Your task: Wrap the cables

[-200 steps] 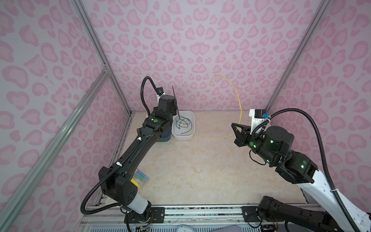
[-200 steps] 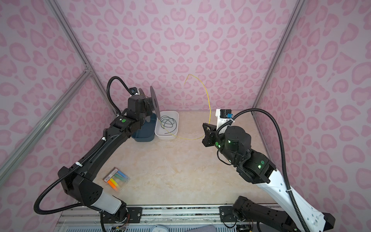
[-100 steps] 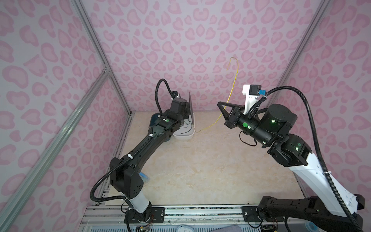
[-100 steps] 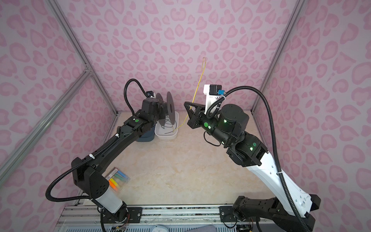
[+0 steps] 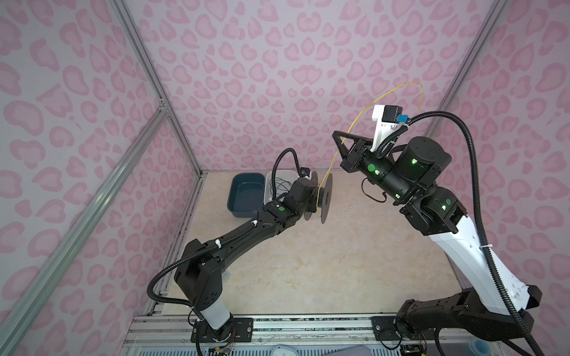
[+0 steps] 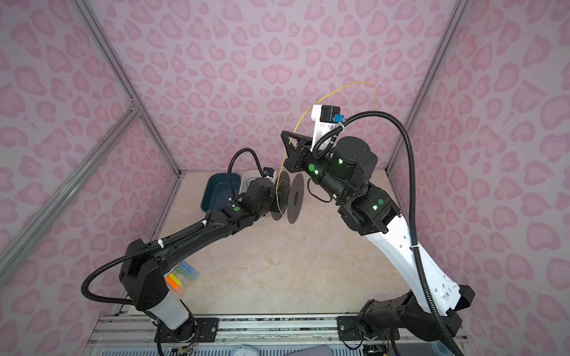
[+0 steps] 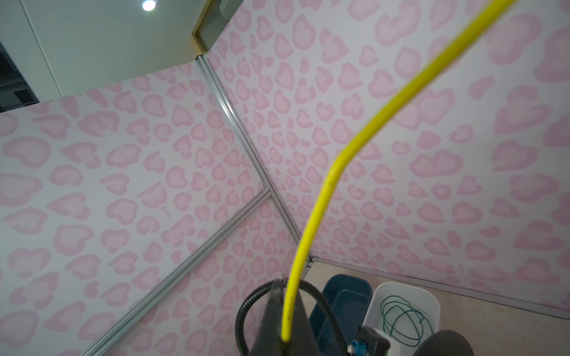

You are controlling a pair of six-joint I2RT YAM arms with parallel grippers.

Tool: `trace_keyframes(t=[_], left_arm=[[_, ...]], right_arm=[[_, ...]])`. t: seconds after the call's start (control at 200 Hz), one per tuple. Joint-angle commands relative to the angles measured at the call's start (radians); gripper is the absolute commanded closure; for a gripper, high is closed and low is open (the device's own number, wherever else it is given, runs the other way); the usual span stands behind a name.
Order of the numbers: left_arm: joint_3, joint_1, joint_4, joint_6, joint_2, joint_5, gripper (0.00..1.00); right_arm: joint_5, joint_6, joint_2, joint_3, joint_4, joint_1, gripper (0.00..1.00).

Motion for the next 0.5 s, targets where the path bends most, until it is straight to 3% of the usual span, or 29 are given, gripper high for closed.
trace_keyframes(t=[0.0, 0.3, 0.495], left_arm=[[-0.078, -0.015, 0.141, -0.024, -0.062, 0.034, 0.97], [-0.169, -0.129, 0.084, 0.136, -0.121, -0.052, 0.97], [-0.279, -0.186, 0.076, 0.154, -0.165, -0.094, 0.97]], right_arm=[[-0.041, 0.012, 0.004, -0.01, 0.034, -0.067, 1.0], [-0.087, 0.021, 0.056, 0.04, 0.041, -0.225, 1.0], [-0.115, 0.024, 0.124, 0.114, 0.024, -0.281, 1.0]])
